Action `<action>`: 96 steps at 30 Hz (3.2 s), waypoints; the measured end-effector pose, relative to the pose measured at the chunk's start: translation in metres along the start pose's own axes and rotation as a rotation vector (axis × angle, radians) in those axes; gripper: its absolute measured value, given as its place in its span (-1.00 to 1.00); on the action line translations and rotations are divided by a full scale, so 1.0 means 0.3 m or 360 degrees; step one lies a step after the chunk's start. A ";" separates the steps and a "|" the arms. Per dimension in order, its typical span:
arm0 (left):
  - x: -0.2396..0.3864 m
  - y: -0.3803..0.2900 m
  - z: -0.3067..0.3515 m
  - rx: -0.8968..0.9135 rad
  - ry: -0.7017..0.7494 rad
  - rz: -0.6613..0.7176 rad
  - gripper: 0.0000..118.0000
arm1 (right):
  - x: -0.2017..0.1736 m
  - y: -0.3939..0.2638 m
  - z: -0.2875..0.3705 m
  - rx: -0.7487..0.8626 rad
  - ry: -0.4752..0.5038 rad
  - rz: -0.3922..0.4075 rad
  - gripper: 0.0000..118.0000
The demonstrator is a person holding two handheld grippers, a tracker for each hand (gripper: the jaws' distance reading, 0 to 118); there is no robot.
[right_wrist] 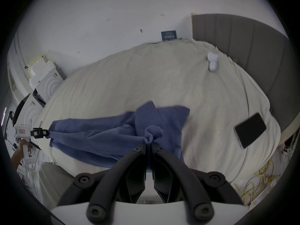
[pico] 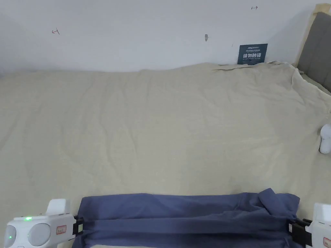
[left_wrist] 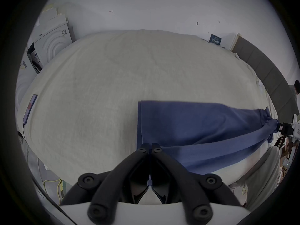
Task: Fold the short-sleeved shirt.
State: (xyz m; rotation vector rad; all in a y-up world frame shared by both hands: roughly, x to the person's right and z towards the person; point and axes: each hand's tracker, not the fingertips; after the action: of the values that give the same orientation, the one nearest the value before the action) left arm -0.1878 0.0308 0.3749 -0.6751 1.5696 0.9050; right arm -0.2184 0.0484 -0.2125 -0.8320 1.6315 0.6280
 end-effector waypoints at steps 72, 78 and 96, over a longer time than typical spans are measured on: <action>-0.159 0.137 0.038 0.0155 -0.0431 0.0465 -0.95 | -0.364 0.209 0.311 0.1084 -0.0328 0.0261 -0.98; -0.240 0.113 -0.119 -0.0076 -0.0367 0.0529 0.43 | -0.359 0.210 0.286 0.1050 -0.0349 0.0275 -0.98; -0.125 0.098 -0.188 -0.0142 -0.0414 0.0362 -0.49 | -0.335 0.214 0.265 0.0982 -0.0376 0.0263 -0.98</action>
State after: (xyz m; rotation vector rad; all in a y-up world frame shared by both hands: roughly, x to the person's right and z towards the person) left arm -0.2352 -0.0028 0.4204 -0.4251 1.3962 1.1878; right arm -0.2112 0.1678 -0.1335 -0.1669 1.5555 0.2870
